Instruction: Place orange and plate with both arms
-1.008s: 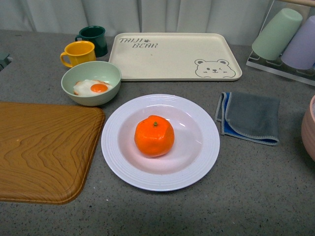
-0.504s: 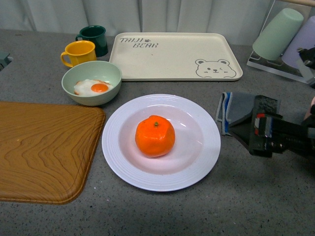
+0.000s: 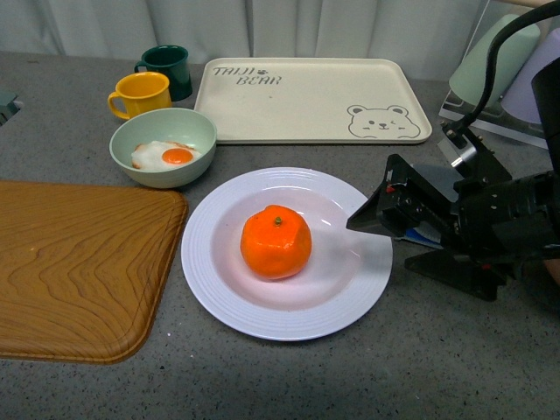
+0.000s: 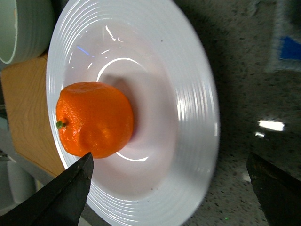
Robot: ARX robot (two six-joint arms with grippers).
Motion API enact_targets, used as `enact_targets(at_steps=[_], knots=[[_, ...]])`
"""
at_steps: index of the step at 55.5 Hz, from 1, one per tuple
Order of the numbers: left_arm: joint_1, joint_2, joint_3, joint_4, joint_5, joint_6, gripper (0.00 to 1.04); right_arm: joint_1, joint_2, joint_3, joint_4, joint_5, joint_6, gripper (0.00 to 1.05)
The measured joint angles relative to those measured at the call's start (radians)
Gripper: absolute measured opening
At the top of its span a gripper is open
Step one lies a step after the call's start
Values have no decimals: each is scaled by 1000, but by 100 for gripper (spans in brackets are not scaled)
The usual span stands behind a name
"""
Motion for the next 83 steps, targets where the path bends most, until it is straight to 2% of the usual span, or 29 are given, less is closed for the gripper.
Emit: enact_targets(at_steps=[9, 26, 35, 44, 50, 60, 74, 83], knots=[[0, 0, 0, 0, 0, 0, 98, 3, 60, 45, 45, -45, 100, 95], [0, 0, 0, 0, 0, 0, 98, 23, 161, 150, 23, -65, 214, 95], [0, 0, 0, 0, 0, 0, 98, 37, 191, 212, -90, -20, 225, 62], [0, 0, 0, 0, 0, 0, 98, 37, 198, 227, -144, 1, 224, 39], [0, 0, 0, 0, 0, 0, 98, 29, 197, 233, -195, -10, 210, 17], [0, 0, 0, 0, 0, 0, 98, 26, 162, 228, -160, -50, 188, 4], [0, 0, 0, 0, 0, 0, 98, 24, 160, 149, 11, -63, 221, 4], [0, 0, 0, 0, 0, 0, 98, 5, 156, 98, 178, -62, 264, 4]])
